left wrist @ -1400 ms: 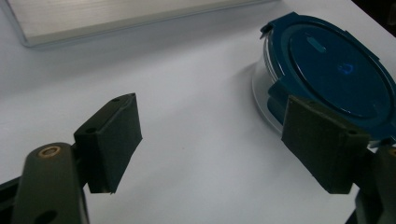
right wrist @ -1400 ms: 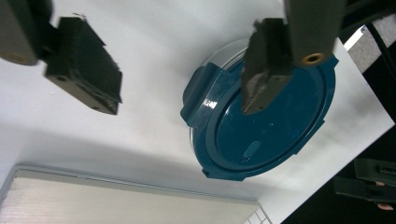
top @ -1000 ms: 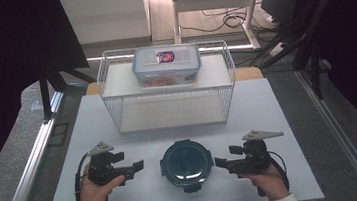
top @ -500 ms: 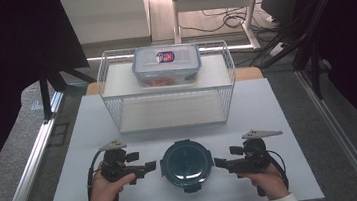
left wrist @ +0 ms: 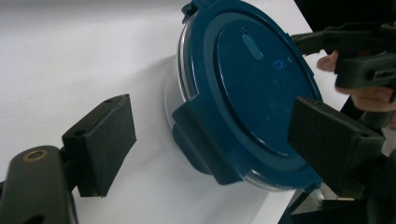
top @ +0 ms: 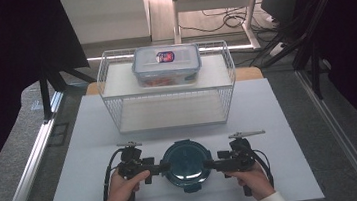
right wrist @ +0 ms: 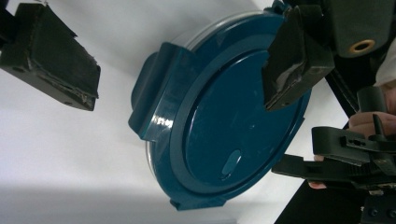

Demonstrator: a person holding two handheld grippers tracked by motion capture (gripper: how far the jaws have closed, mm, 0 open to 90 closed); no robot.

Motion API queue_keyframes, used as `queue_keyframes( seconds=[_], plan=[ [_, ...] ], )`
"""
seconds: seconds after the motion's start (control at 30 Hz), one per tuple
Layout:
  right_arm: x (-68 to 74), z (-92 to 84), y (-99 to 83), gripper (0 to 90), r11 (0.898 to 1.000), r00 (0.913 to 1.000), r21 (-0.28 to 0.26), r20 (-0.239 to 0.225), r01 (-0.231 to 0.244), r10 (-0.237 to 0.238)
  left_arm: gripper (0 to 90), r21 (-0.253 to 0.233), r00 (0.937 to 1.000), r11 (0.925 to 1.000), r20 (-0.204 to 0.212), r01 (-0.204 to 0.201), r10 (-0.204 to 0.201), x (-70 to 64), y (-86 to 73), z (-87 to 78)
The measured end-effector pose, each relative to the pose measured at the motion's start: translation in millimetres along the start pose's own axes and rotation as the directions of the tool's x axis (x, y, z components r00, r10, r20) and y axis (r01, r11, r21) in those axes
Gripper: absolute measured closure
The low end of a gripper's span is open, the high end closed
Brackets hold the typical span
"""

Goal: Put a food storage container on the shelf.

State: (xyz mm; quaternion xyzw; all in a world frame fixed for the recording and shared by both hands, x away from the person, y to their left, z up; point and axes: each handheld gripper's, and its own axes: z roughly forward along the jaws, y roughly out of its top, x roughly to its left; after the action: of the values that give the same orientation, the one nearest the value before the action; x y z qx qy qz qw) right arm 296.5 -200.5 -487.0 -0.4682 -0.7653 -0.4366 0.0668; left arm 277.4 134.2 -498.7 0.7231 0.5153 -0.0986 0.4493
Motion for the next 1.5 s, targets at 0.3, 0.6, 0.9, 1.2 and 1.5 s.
queue_keyframes(
  seconds=[0.3, 0.6, 0.9, 1.2, 1.5],
  plan=[
    [-5.9, 18.9, -0.2, 8.6, 0.997, 0.9967, 0.042, -0.041, -0.068, 0.070, 11.0, 0.035, 0.9900, 0.9923, 0.073, 0.119, -0.121, 10.0, -3.1, 19.2],
    [-4.2, 26.4, -1.3, 19.1, 0.992, 0.9913, 0.082, -0.077, -0.100, 0.107, 21.5, 0.086, 0.9730, 0.9841, 0.159, 0.155, -0.167, 11.7, -9.8, 27.4],
    [-10.5, 21.7, -2.2, 30.0, 0.973, 0.9680, 0.087, -0.112, -0.215, 0.224, 30.7, 0.056, 0.9734, 0.9802, 0.120, 0.190, -0.195, 6.0, -9.8, 22.3],
    [-4.3, 10.5, -6.2, 38.0, 0.972, 0.9667, 0.045, -0.107, -0.229, 0.232, 34.3, 0.032, 0.9746, 0.9801, 0.104, 0.196, -0.198, -1.4, -12.1, 16.1],
    [3.0, 3.4, -5.8, 41.4, 0.977, 0.9727, 0.012, -0.093, -0.212, 0.212, 37.8, 0.001, 0.9805, 0.9853, 0.098, 0.171, -0.170, -6.2, -9.9, 9.0]
  ],
)
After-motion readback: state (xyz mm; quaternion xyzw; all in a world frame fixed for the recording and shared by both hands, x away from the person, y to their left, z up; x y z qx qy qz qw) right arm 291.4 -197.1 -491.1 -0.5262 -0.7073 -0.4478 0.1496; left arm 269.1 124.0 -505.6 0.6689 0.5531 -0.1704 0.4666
